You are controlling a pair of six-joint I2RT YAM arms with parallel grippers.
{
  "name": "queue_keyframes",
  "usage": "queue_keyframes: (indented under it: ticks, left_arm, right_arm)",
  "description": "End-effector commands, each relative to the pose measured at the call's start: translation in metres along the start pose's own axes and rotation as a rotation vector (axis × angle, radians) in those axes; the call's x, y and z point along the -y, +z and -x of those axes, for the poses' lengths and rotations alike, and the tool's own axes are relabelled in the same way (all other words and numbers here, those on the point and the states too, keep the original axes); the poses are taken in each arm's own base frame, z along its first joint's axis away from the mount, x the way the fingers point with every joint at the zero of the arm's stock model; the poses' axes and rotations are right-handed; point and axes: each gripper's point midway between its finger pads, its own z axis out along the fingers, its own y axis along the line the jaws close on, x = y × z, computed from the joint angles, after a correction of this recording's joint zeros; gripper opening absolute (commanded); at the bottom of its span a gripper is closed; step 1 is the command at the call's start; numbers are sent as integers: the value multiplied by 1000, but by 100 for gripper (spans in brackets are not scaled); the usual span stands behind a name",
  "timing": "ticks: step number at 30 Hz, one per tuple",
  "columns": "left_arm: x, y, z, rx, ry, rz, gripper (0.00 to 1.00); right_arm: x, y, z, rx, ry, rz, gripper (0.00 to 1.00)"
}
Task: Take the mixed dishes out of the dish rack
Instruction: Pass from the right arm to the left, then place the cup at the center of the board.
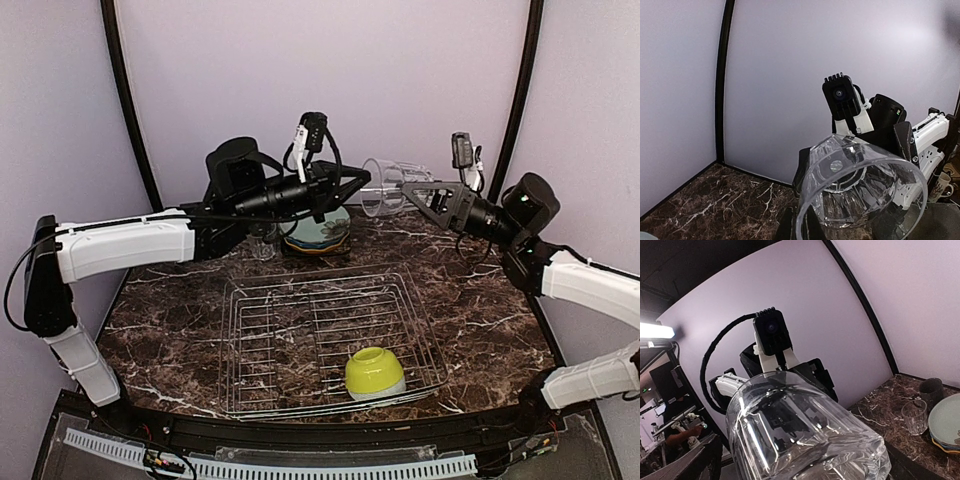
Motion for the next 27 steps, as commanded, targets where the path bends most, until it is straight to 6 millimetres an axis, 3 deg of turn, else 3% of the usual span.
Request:
queue_keyframes:
  ticks: [1,6,10,11,12,15,22,27]
  left_arm:
    - [-34,-24,29,9,-122,143,1]
    - [-77,-55,30,-3,-194,300,1]
    - [-134,-103,25,-25,-247,541,1]
    - [-146,-116,16,-47,-265,613,1]
    - [-156,-130,19,-39,-266,662,1]
    - [-186,-172,5,-76,-293,870,1]
    - [-232,-263,-37,-198,-429,1220,1]
    - [-252,-305,-61,-218,-581,1376,1]
  right_arm:
    - [19,-5,-1,-21,-56,-138,99]
    - [40,-13,-8,-51,-89,-264,99]
    - [58,-17,-20,-126,-116,-350,99]
    - [61,-18,-22,-137,-122,-365,99]
    - [64,-19,-24,-148,-126,-377,99]
    - [68,-22,-30,-171,-141,-394,99]
    - [69,-23,-35,-193,-149,-393,99]
    - [72,-23,-37,-202,-150,-400,99]
